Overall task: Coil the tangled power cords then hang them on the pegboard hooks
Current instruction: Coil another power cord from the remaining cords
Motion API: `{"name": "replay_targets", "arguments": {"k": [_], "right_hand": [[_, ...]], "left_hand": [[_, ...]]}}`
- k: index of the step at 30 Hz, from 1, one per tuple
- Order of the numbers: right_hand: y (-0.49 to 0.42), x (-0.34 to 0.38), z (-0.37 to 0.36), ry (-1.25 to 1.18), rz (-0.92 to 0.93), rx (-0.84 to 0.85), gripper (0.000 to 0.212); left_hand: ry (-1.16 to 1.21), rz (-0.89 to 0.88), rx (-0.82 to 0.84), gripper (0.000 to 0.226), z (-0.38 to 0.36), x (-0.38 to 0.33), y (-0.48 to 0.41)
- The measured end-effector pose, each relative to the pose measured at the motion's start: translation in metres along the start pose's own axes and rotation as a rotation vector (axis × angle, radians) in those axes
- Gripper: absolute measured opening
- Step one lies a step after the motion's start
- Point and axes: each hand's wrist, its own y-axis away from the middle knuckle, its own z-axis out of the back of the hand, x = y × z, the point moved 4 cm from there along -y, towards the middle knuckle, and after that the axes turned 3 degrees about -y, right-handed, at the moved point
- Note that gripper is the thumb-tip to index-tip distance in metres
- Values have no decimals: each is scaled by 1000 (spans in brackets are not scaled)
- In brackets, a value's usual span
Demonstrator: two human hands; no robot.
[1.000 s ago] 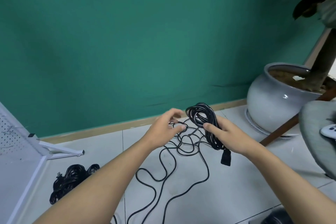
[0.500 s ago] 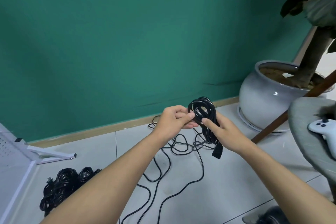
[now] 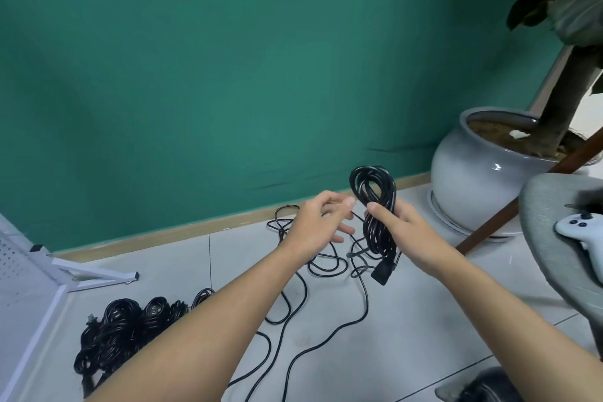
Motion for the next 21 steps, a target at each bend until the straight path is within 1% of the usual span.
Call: {"name": "replay_targets", "arguments": {"k": [2, 5, 7, 8, 10, 11, 12, 13, 14, 16, 17, 18, 19, 21], "right_hand": [[1, 2, 5, -141, -34, -43, 16], [3, 5, 12, -314, -84, -62, 11], [7, 9, 16, -389, -117, -37, 11], [10, 10, 17, -416, -137, -22, 11], [15, 12, 23, -470, -156, -10, 12], [16, 12, 27, -484, -151, -17, 13], [18, 11, 31, -475, -139, -34, 13], [18, 9, 36, -395, -113, -60, 13], [18, 6, 42, -221, -73, -89, 14], [16, -2, 52, 245, 3, -127, 17], [13, -9, 54, 405, 10, -126, 18], [11, -15, 55, 490, -8, -113, 17], [9, -20, 53, 523, -36, -95, 17], [5, -27, 42, 531, -92, -49, 19]], "left_hand": [[-159, -1, 169, 23, -10, 16, -1], [-514, -51, 367, 50, -25, 40, -3], [-713, -73, 463, 54, -37, 52, -3], [-788, -70, 516, 51, -41, 58, -2], [-922, -31, 597, 37, -42, 73, 1], [-958, -14, 617, 28, -40, 80, 2], [-969, -2, 616, 25, -36, 85, 2], [-959, 0, 593, 26, -31, 88, 1], [-926, -9, 559, 29, -26, 84, 0], [-832, -41, 493, 30, -18, 69, -2], [-787, -66, 456, 29, -14, 58, -3], [-745, -105, 418, 27, -10, 44, -2], [-710, -156, 374, 23, -6, 30, 0], [-651, -251, 275, 16, 5, 6, 3]]}}
